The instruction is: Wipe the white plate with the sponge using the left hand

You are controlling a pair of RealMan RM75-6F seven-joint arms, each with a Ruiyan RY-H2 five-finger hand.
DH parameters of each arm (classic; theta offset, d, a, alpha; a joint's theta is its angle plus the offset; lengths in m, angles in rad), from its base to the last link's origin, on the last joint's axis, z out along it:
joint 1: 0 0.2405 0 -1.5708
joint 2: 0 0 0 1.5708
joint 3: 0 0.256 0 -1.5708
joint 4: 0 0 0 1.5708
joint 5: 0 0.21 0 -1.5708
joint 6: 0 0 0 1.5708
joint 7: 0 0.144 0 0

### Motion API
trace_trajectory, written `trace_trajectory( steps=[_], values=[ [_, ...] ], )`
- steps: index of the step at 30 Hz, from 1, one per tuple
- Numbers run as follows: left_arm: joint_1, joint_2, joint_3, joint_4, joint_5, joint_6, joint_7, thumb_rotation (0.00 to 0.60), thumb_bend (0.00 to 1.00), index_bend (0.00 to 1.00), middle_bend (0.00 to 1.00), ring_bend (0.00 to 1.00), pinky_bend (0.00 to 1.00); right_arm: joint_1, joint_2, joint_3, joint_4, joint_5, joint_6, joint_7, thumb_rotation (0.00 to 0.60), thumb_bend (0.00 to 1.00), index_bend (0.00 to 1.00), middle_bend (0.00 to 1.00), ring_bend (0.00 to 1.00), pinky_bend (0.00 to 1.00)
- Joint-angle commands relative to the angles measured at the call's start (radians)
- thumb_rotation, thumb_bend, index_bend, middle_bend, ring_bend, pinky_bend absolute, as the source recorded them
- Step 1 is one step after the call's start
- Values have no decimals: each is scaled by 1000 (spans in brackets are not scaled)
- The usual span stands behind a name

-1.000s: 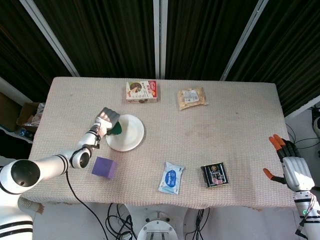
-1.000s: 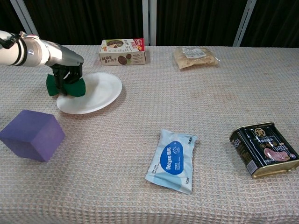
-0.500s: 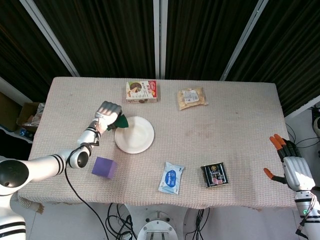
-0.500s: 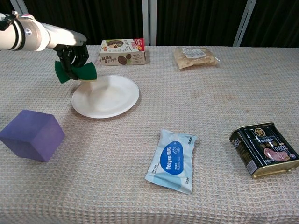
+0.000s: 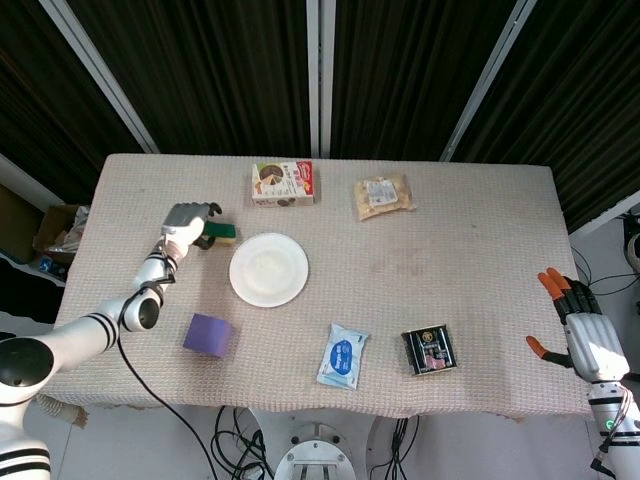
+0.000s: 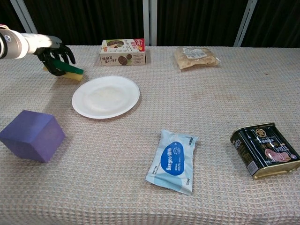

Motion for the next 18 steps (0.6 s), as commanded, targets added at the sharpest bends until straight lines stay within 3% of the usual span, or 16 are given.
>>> trace_trajectory(
  steps=[1,9,12,18],
  values=[
    [41,51,-22,-59,56,52,-32,600,301,98,82,127,179,-2,2,0,-3,-1,4,0,600,146,0,40,0,0],
    [228,302,-13,-358,184,281,-116,600,302,89,72,120,168,-10,9,2,4,-5,22,18,600,146,0,40,0,0],
    [322,371,5,-412,230,395,-147,600,293,90,79,120,168,-12,14,3,10,-7,28,33,600,146,0,41,0,0],
    [523,413,54,-437,365,666,-224,600,229,124,100,120,165,-8,34,6,19,-19,30,81,600,146,0,40,0,0]
  ],
)
